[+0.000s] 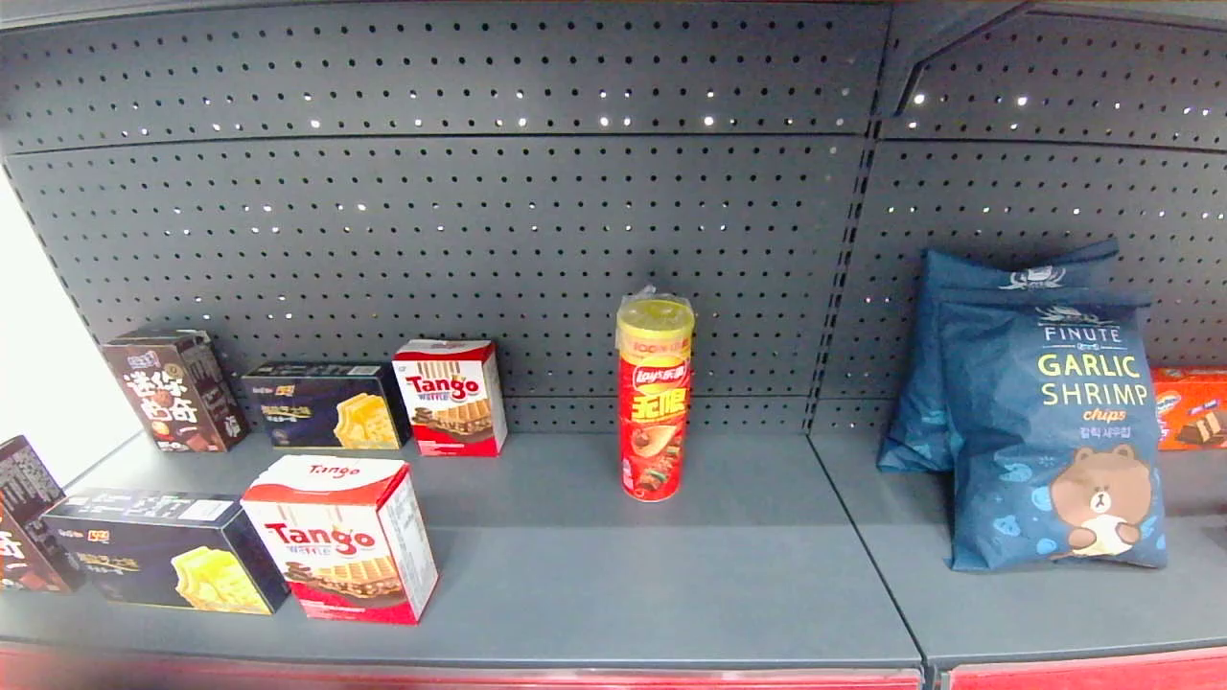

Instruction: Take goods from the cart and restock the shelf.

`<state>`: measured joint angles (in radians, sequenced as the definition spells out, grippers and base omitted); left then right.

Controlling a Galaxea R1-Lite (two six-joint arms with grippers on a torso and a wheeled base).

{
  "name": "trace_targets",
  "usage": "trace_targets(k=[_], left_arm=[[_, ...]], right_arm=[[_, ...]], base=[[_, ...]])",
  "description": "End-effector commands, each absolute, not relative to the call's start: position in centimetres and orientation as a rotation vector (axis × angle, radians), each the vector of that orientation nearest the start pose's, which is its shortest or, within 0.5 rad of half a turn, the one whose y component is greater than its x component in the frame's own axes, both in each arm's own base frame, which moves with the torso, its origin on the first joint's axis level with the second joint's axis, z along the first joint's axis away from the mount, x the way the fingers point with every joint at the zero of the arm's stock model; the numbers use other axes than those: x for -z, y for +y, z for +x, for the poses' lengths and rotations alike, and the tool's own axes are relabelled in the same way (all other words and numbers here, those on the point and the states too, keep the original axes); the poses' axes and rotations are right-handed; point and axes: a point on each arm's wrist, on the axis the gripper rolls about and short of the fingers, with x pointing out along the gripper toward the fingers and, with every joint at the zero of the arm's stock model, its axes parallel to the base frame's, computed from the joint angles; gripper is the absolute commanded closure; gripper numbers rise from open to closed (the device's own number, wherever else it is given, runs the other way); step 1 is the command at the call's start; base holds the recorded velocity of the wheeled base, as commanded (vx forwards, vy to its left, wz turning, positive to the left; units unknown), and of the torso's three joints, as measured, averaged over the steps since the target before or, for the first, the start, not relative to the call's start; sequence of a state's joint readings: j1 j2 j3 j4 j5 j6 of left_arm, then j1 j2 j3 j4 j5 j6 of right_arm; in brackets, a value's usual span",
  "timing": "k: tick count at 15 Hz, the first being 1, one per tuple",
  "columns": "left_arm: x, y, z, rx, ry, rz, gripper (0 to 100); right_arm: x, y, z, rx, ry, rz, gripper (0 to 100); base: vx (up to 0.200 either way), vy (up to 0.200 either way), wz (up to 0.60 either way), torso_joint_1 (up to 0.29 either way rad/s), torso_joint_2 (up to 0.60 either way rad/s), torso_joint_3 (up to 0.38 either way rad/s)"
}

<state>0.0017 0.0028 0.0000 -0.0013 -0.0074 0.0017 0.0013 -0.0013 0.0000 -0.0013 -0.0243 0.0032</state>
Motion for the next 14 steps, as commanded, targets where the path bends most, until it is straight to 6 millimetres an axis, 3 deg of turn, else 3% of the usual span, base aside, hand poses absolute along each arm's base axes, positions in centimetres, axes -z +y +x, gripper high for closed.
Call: trace_targets(k=[1,14], left_arm=[[-7.57,-0.02,-2.26,0.006,0.002,0.002,0],[-7.57,-0.02,-2.26,0.006,0.002,0.002,0]], right_arm=[[-7.56,-0.06,-2.28,0.023,-0.002,0.003,0],[-7.56,-0.06,-2.28,0.023,-0.002,0.002,0]], base=[[0.0,0.0,0.0,0.0,0.0,0.0],[0.0,0.0,0.0,0.0,0.0,0.0]])
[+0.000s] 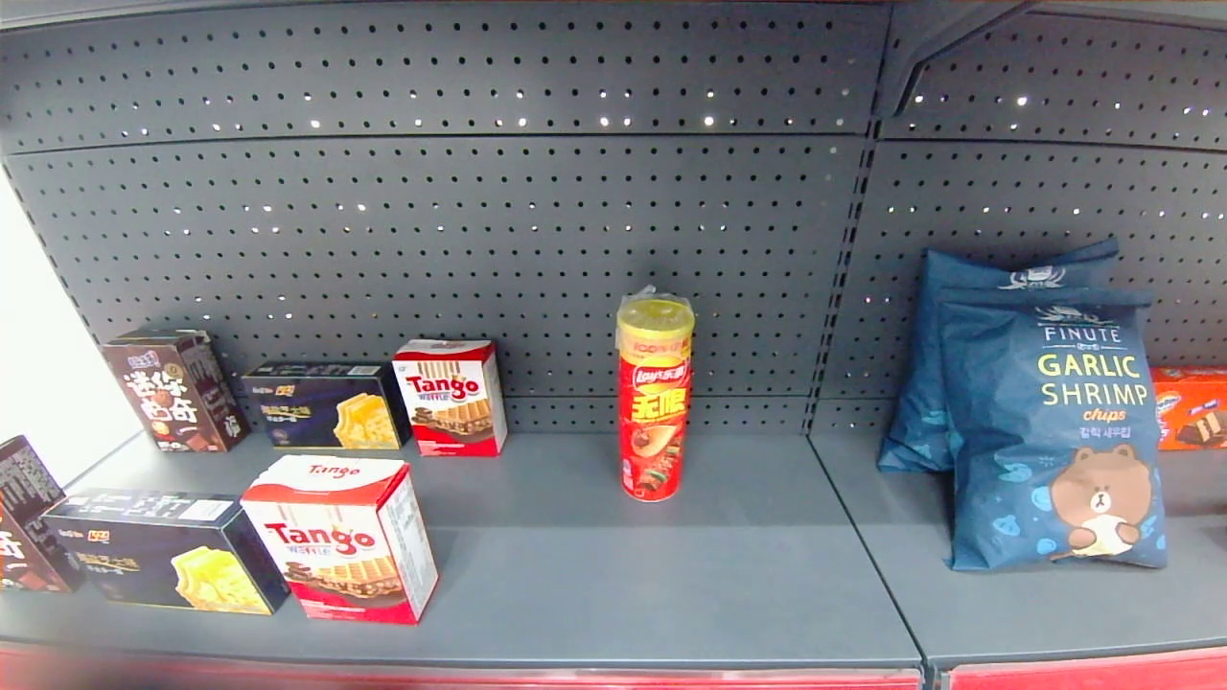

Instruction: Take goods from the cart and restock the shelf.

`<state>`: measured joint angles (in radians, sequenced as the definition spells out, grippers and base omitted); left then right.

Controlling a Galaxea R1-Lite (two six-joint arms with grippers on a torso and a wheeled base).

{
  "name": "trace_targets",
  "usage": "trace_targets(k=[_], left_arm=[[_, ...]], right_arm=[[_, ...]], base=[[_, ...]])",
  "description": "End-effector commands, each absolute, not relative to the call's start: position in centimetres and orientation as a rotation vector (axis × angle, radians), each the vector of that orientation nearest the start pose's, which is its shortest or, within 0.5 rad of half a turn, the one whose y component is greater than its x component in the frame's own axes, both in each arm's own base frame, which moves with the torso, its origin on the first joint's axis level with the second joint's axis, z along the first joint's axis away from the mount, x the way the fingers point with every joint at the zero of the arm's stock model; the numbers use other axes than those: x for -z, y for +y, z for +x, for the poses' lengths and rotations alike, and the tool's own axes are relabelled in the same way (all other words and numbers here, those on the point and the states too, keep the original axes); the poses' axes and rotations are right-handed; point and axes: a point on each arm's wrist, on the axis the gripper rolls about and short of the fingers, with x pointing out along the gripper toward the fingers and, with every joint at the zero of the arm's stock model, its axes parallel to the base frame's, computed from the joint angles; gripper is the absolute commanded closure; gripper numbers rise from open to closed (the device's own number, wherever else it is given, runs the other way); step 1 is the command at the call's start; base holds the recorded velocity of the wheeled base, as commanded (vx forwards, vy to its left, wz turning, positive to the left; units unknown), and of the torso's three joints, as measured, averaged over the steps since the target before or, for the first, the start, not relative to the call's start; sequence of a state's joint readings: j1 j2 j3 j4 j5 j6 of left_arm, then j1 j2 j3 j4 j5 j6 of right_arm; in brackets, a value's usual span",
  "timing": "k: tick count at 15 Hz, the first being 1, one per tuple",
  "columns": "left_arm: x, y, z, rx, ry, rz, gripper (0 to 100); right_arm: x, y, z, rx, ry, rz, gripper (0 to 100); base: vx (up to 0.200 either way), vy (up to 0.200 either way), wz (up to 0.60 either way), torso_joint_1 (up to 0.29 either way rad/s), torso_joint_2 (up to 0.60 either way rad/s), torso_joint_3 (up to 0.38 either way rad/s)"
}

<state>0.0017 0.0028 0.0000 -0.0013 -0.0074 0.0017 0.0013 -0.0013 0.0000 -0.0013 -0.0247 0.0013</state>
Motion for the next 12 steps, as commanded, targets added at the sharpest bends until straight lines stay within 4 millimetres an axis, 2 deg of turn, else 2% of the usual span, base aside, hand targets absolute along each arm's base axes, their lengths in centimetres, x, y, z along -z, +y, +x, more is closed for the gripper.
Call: trace_targets(k=[1,12], left_arm=[[-7.57,-0.02,-2.26,0.006,0.002,0.002,0],[-7.57,-0.02,-2.26,0.008,0.002,0.0,0]], right_arm=[[-7.56,-0.06,-2.28,0.023,-0.002,0.002,0],[-7.56,-0.06,-2.28,0.025,-0.002,0.003,0]], base=[[0.0,0.0,0.6,0.007,0.0,0.002],[0.0,0.0,0.6,0.004,0.0,0.002]])
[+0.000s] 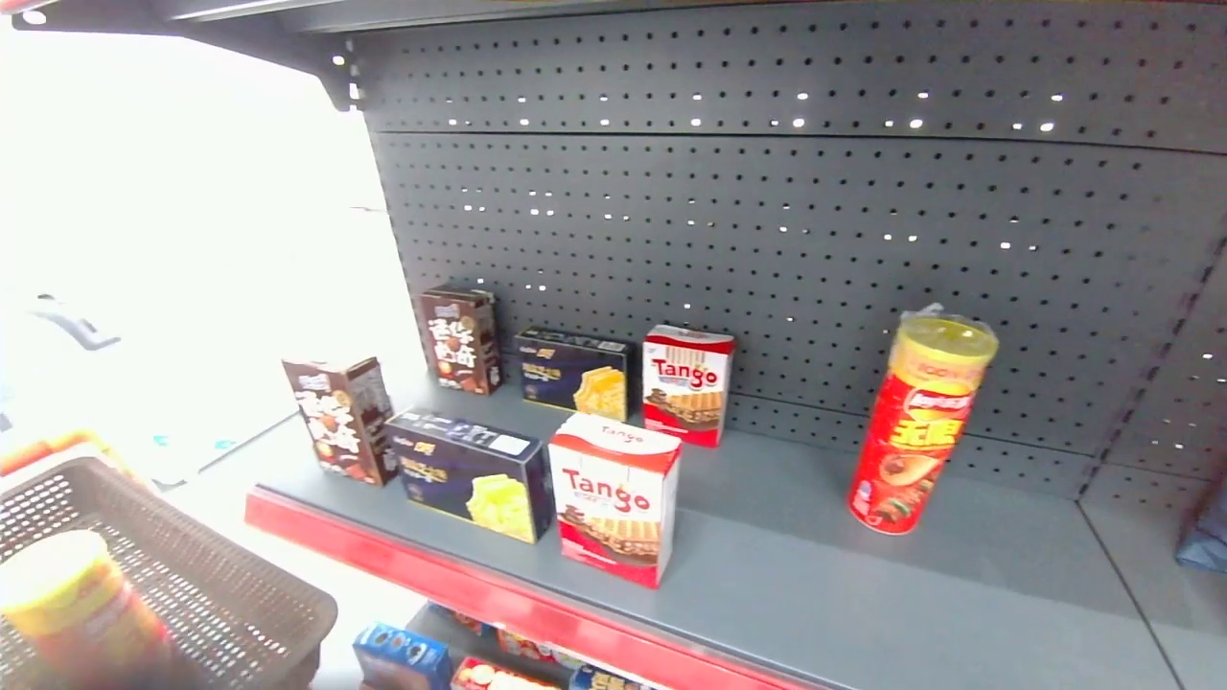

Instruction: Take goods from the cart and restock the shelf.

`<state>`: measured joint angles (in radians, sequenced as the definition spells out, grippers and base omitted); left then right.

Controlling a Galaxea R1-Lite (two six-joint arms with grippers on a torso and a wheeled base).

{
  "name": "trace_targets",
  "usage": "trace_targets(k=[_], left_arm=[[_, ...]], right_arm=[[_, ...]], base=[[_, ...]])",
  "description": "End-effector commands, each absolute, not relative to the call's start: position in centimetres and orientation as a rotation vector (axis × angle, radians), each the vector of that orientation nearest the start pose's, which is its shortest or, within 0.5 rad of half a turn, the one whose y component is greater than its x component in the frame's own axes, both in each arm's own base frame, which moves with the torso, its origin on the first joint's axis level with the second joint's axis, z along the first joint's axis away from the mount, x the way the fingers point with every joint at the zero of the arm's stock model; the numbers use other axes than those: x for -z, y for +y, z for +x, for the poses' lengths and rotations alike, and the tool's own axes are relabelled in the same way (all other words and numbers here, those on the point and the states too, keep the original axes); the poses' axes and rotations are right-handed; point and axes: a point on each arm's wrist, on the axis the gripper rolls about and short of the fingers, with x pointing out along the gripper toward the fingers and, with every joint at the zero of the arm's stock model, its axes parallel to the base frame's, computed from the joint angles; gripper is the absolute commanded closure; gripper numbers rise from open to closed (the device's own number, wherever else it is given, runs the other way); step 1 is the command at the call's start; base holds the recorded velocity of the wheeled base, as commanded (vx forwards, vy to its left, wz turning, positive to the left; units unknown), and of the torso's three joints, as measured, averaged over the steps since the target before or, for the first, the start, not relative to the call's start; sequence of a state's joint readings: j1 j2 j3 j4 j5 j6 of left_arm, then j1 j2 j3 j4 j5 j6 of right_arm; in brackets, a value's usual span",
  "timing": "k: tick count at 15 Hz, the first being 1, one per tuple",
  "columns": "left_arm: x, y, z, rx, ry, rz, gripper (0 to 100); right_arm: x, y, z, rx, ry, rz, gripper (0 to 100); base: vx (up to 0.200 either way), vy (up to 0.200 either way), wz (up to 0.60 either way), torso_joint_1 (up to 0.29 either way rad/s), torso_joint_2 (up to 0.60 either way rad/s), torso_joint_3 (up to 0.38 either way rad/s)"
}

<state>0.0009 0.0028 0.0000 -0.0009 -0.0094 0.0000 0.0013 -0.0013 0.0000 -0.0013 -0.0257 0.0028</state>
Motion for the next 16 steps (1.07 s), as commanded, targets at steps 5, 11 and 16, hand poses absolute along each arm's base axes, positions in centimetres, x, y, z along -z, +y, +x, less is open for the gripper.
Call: trace_targets(k=[5,11,16], left_arm=[[-7.6,0.0,-2.3,0.008,0.002,0.0,0],[-9.5,-0.1,-2.8,0.028,-0.079,0.021,0],[-13.8,-0.2,-5.4,0.132,0.039,0.018,0]], right_arm=[[-7.6,-0.1,-2.3,0.025,-0.002,0.003,0],[-7.6,-0.1,-2.3,0.025,-0.002,0.003,0],[-7.6,-0.1,-2.3,0.025,-0.002,0.003,0]], base=[[0.0,0.0,0.6,0.003,0.0,0.006],[0.0,0.0,0.1,0.0,0.0,0.0],[0.0,0.0,0.0,0.0,0.0,0.0]])
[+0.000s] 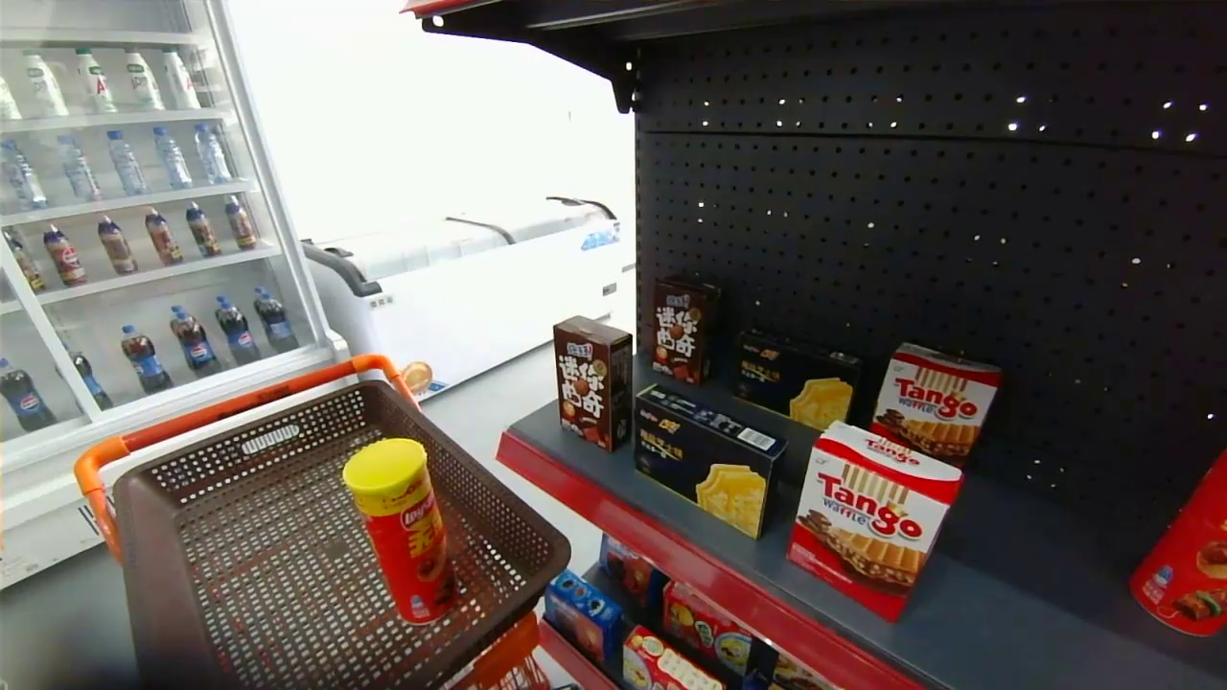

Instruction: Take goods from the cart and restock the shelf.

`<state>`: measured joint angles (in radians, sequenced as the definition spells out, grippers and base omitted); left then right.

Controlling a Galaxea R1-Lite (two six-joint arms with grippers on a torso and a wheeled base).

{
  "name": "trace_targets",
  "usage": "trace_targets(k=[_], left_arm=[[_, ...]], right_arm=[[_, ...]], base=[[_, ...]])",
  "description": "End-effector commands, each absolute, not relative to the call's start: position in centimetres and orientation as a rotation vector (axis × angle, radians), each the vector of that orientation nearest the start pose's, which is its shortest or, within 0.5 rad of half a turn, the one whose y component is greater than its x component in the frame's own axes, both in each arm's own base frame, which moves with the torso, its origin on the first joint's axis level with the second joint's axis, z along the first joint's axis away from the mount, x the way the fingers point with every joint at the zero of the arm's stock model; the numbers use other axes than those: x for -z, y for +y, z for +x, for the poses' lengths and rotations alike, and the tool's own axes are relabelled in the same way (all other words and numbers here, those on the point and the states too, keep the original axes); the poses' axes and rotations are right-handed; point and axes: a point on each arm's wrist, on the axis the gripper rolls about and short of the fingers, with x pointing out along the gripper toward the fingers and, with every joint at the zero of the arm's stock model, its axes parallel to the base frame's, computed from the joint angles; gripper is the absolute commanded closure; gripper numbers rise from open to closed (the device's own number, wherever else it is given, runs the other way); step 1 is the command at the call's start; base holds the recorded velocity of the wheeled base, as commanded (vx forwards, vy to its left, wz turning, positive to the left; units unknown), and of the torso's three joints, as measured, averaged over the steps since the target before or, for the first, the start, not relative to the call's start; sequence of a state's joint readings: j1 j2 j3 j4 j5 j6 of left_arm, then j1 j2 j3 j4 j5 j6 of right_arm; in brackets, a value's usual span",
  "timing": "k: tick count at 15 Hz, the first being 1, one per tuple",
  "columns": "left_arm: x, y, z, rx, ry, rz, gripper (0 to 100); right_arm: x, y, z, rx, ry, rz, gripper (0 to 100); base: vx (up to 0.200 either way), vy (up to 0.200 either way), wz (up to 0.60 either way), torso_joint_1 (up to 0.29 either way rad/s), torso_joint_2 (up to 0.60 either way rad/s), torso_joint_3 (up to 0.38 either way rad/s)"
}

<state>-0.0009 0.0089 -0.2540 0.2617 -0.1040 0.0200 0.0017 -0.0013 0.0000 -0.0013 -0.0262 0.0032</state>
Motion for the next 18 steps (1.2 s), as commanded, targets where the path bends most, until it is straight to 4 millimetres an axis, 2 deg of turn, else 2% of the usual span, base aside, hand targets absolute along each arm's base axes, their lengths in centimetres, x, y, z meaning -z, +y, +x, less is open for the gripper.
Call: trace_targets(k=[1,2,3,4,5,6,7,8,9,12,13,18], left_arm=[[-15.0,-0.2,-4.9,0.14,0.083,0.015,0],[-17.2,-0.2,-3.1,0.155,0.161,0.015,0],[-18.5,-0.2,-1.5,0.157,0.202,0.018,0],[-19.3,-0.3,-0.2,0.155,0.215,0.02,0],[-20.2,-0.3,2.0,0.16,0.224,0.03,0],[-20.4,-0.4,2.7,0.162,0.222,0.031,0],[-20.5,-0.5,5.1,0.182,0.259,0.024,0],[-20.4,-0.6,5.5,0.203,0.272,0.023,0],[-19.8,-0.8,6.7,0.26,0.334,0.015,0],[-17.7,-1.0,8.6,0.278,0.474,0.007,0],[-16.5,-1.2,10.1,0.289,0.522,0.008,0],[-14.2,-1.6,16.0,0.282,0.549,0.008,0]], right_arm=[[-7.6,-0.1,-2.3,0.025,-0.002,0.003,0],[-7.6,-0.1,-2.3,0.025,-0.002,0.003,0],[-7.6,-0.1,-2.3,0.025,-0.002,0.003,0],[-7.6,-0.1,-2.3,0.025,-0.002,0.003,0],[-7.6,-0.1,-2.3,0.025,-0.002,0.003,0],[-7.6,-0.1,-2.3,0.025,-0.002,0.003,0],[-7.6,-0.1,-2.3,0.025,-0.002,0.003,0],[-7.6,-0.1,-2.3,0.025,-0.002,0.003,0],[-7.6,-0.1,-2.3,0.025,-0.002,0.003,0],[-7.6,-0.1,-2.3,0.025,-0.002,0.003,0],[-7.6,-0.1,-2.3,0.025,-0.002,0.003,0],[-7.6,-0.1,-2.3,0.025,-0.002,0.003,0]], base=[[0.0,0.0,0.0,0.0,0.0,0.0],[0.0,0.0,0.0,0.0,0.0,0.0],[0.0,0.0,0.0,0.0,0.0,0.0],[0.0,0.0,0.0,0.0,0.0,0.0],[0.0,0.0,0.0,0.0,0.0,0.0],[0.0,0.0,0.0,0.0,0.0,0.0],[0.0,0.0,0.0,0.0,0.0,0.0],[0.0,0.0,0.0,0.0,0.0,0.0],[0.0,0.0,0.0,0.0,0.0,0.0],[0.0,0.0,0.0,0.0,0.0,0.0],[0.0,0.0,0.0,0.0,0.0,0.0],[0.0,0.0,0.0,0.0,0.0,0.0]])
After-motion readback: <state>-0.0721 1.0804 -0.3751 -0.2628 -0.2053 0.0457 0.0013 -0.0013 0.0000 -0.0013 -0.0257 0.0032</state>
